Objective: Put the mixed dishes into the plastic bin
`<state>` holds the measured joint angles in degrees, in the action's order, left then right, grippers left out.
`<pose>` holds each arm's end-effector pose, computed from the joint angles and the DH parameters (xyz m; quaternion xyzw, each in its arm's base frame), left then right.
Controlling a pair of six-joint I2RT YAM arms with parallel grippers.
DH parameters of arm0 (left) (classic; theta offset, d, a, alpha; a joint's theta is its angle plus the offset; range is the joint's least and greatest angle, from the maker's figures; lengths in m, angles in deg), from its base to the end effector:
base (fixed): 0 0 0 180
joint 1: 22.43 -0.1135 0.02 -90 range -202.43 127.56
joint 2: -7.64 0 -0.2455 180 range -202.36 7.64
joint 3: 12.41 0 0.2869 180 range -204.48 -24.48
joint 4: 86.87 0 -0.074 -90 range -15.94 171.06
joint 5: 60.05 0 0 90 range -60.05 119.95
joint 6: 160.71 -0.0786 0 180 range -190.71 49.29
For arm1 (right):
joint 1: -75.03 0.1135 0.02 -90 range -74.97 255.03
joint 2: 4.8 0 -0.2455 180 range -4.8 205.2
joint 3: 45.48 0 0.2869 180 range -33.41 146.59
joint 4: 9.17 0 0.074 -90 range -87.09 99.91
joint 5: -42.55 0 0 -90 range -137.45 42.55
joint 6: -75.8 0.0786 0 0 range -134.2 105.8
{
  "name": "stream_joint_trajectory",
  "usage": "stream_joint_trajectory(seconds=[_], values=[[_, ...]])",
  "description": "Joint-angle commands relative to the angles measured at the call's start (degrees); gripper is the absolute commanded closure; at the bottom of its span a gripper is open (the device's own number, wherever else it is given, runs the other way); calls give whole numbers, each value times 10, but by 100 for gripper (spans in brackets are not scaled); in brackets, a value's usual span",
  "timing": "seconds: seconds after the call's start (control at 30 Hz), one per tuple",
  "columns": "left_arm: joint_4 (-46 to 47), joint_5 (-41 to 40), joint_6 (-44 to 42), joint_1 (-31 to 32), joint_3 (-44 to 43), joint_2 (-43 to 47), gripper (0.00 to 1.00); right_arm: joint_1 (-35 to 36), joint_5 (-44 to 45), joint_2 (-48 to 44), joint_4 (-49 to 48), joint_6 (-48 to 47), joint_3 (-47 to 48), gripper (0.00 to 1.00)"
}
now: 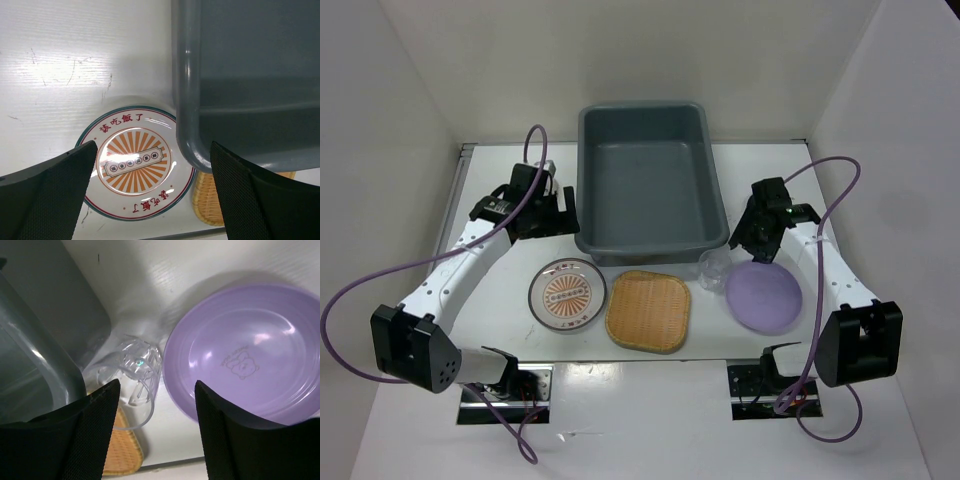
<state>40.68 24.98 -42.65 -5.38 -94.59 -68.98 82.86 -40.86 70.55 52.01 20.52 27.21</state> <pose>0.3393 -0.0969 0.2689 -0.1050 0.9234 -0.1035 0.3544 0.3099 0.0335 0.2012 0.2388 0.9428 0.0298 0.2309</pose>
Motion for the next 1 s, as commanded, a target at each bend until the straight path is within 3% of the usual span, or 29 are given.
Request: stream_joint_trajectory(seconds=[0.0, 0.43, 0.77, 0.97], values=[[15, 27, -24, -1, -21, 2, 0, -4, -37, -2, 24, 23, -2, 35], [32, -20, -30, -1, -21, -4, 0, 46, -118, -30, -27, 112, -108, 59], [43, -28, -19, -1, 8, 14, 0, 53, -119, -41, -20, 112, -114, 100], [43, -28, -19, -1, 13, 19, 0, 77, -150, -93, 78, 101, -63, 100]])
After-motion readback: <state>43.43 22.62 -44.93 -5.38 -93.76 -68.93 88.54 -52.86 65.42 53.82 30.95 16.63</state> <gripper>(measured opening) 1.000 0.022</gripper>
